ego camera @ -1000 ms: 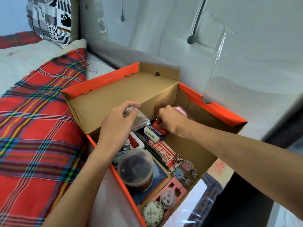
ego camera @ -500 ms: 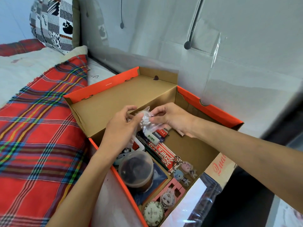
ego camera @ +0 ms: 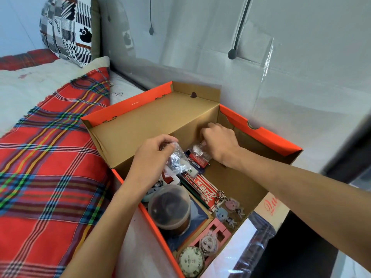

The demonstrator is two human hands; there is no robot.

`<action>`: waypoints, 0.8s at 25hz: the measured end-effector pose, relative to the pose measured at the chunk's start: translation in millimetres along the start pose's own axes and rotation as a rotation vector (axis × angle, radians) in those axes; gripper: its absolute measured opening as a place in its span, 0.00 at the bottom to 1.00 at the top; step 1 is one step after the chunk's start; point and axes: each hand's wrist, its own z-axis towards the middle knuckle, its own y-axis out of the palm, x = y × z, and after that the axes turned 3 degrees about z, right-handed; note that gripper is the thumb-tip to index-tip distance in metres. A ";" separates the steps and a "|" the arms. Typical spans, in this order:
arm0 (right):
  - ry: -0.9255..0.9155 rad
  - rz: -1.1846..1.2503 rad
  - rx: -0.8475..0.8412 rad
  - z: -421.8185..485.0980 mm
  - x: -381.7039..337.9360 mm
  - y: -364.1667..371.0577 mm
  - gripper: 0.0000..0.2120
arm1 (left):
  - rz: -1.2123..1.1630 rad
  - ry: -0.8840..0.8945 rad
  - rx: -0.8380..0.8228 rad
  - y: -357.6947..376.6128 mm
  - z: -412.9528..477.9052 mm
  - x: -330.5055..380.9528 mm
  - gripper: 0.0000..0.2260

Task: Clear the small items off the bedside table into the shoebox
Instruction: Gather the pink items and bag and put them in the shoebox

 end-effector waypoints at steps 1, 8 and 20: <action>0.006 0.175 -0.014 -2.8 -0.3 -5.4 0.06 | 0.005 0.005 0.012 -0.2 0.5 -0.7 0.07; -0.014 1.217 -0.367 -32.8 -29.0 -32.5 0.10 | 0.039 0.002 0.000 -1.8 0.6 1.7 0.11; 0.259 0.586 -0.239 2.2 -36.8 16.0 0.12 | 0.452 0.019 0.308 -12.8 -2.7 0.8 0.07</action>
